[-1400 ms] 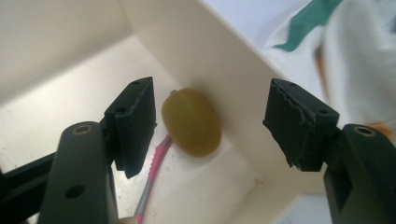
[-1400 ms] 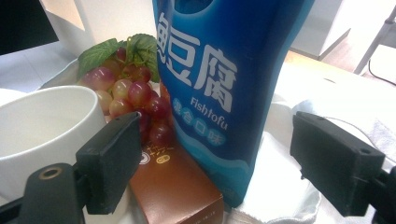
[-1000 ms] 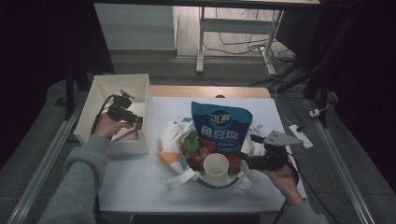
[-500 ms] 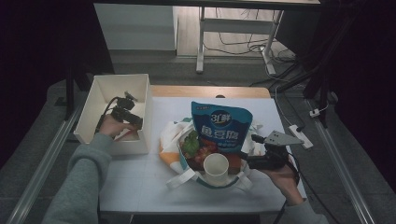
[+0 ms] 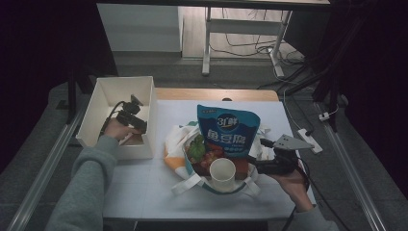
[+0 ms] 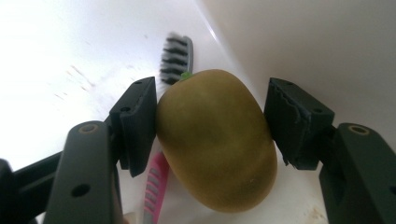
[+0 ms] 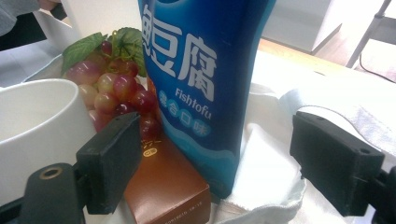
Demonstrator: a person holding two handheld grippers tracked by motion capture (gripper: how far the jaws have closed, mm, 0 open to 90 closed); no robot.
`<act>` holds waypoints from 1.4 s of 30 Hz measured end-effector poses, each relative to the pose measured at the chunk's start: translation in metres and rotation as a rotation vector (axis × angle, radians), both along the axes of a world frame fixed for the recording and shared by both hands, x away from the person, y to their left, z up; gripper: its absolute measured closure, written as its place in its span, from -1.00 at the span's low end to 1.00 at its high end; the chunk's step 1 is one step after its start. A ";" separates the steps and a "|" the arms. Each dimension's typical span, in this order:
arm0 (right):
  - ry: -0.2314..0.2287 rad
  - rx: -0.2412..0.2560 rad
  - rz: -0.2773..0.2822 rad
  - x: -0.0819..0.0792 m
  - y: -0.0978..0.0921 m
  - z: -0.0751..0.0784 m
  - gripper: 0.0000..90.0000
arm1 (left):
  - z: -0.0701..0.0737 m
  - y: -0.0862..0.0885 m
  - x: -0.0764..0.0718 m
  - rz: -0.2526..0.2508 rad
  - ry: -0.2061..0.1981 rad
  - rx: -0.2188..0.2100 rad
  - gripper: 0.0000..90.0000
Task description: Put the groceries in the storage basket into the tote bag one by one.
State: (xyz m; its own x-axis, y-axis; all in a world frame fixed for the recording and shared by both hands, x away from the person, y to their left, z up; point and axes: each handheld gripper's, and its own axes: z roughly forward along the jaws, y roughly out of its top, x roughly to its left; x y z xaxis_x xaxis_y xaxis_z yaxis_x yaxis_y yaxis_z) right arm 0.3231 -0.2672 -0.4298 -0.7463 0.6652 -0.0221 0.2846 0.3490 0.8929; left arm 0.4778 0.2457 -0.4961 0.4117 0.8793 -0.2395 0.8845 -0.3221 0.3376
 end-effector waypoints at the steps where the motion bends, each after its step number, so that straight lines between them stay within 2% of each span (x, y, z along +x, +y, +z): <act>1: 0.002 0.001 -0.001 0.000 0.000 0.000 -0.64 | 0.000 0.001 0.000 0.000 0.003 -0.005 -0.17; 4: 0.001 -0.001 -0.001 -0.001 0.001 0.000 -0.64 | 0.002 0.001 -0.002 -0.003 -0.002 -0.004 -0.14; 6: -0.003 0.001 0.001 -0.001 0.001 0.001 -0.64 | 0.006 0.002 -0.004 -0.004 -0.023 -0.003 -0.11; 10: -0.008 0.005 -0.001 -0.001 0.001 0.002 -0.63 | 0.018 0.008 -0.010 -0.001 -0.066 -0.038 -0.10; 13: -0.011 0.008 -0.002 -0.002 0.001 0.002 -0.63 | 0.029 0.012 -0.017 0.000 -0.109 -0.072 -0.10; 23: -0.015 0.013 0.000 -0.002 0.002 0.004 -0.63 | 0.063 0.021 -0.046 -0.022 -0.260 -0.137 -0.09; 28: -0.015 0.011 0.005 -0.003 0.004 0.004 -0.63 | 0.078 0.022 -0.062 -0.035 -0.334 -0.189 -0.09; 36: -0.024 0.022 0.020 -0.005 0.008 0.008 -0.63 | 0.102 0.016 -0.094 -0.086 -0.455 -0.245 -0.09; 42: -0.041 0.027 0.047 -0.007 0.018 0.015 -0.63 | 0.112 0.002 -0.111 -0.128 -0.521 -0.276 -0.09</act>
